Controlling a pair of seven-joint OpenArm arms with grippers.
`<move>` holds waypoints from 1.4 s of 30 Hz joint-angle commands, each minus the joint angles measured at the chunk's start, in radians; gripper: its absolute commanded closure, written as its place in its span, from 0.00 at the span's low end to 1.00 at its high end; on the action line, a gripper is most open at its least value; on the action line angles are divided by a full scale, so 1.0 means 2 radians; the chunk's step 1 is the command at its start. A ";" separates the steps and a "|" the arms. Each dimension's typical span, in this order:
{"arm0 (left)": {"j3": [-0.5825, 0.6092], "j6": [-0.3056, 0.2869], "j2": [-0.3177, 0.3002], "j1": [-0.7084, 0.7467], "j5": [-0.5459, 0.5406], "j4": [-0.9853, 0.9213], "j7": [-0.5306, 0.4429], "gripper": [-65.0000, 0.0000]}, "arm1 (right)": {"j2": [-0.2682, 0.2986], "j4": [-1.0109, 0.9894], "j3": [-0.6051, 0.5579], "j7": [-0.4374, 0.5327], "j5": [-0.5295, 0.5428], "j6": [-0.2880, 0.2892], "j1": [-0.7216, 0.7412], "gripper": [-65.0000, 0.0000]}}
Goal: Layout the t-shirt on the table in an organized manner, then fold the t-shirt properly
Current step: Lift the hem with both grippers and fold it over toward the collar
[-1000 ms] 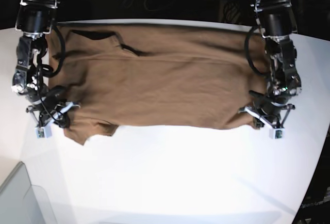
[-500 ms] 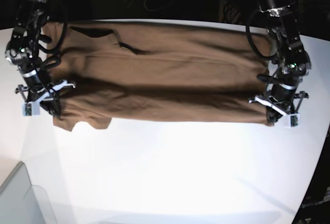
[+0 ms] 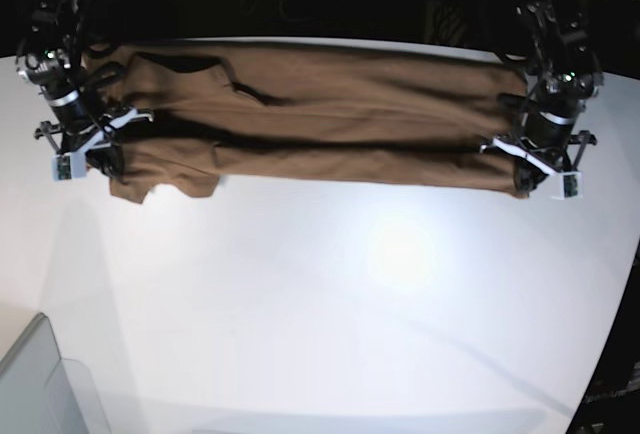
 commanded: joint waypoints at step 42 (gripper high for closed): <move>-0.061 -0.064 -0.021 0.055 -0.064 -0.050 0.092 0.99 | 0.005 -0.038 -0.001 0.084 0.007 0.002 -0.083 0.95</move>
